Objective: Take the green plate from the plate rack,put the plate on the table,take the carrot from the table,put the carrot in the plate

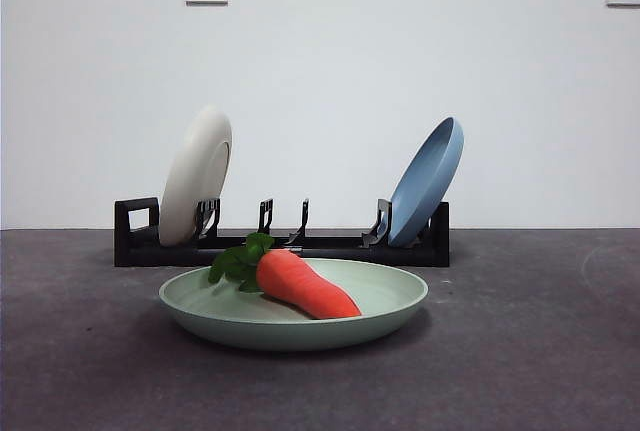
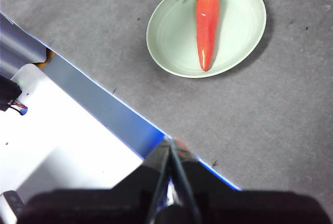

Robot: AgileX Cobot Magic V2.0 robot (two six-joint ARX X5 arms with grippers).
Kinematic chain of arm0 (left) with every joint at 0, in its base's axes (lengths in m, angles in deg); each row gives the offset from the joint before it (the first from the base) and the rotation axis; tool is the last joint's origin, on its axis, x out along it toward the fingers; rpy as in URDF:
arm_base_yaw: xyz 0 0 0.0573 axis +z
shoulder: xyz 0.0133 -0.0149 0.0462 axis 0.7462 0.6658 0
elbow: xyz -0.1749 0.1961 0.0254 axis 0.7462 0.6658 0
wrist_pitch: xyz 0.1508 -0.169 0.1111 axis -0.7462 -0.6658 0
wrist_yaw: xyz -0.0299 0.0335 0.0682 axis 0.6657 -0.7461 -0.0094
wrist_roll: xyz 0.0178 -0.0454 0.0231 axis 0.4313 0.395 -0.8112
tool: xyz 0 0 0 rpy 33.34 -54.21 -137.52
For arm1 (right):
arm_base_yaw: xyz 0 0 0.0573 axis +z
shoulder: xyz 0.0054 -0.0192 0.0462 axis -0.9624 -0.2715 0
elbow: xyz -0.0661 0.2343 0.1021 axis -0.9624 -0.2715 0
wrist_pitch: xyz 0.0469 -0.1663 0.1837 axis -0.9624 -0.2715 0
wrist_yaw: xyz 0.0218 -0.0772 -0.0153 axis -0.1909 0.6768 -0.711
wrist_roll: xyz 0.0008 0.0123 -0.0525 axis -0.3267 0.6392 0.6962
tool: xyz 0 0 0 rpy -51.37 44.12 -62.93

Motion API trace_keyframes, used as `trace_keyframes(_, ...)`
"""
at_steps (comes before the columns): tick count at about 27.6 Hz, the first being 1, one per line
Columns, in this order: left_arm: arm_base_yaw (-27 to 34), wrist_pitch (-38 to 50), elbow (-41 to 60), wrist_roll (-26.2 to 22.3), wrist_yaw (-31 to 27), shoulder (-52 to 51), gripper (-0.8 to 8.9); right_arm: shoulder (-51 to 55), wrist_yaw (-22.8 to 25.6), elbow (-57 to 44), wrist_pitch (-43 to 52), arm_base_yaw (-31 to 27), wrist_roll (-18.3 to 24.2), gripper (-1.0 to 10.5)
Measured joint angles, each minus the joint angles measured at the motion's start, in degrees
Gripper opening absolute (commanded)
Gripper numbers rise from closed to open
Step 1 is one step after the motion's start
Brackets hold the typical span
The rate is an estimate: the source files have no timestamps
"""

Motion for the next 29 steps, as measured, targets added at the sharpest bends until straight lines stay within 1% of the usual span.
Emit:
trace_keyframes(5,0.00,-0.22,0.00,-0.02,-0.07,0.00,-0.04,-0.02,0.00,0.00,-0.02,0.00,-0.63,0.0)
trace_keyframes(23,0.26,-0.20,0.00,-0.04,-0.13,-1.01,-0.04,0.00,0.00,0.00,-0.02,0.00,-0.68,0.0)
trace_keyframes(26,2.97,-0.02,0.00,-0.39,-0.09,-3.93,-0.04,0.00,0.00,0.00,-0.02,0.00,-0.70,0.0)
trace_keyframes(29,9.79,3.43,0.02,-1.31,0.07,-7.50,-0.04,0.00,0.00,0.00,-0.02,0.00,-0.76,0.0)
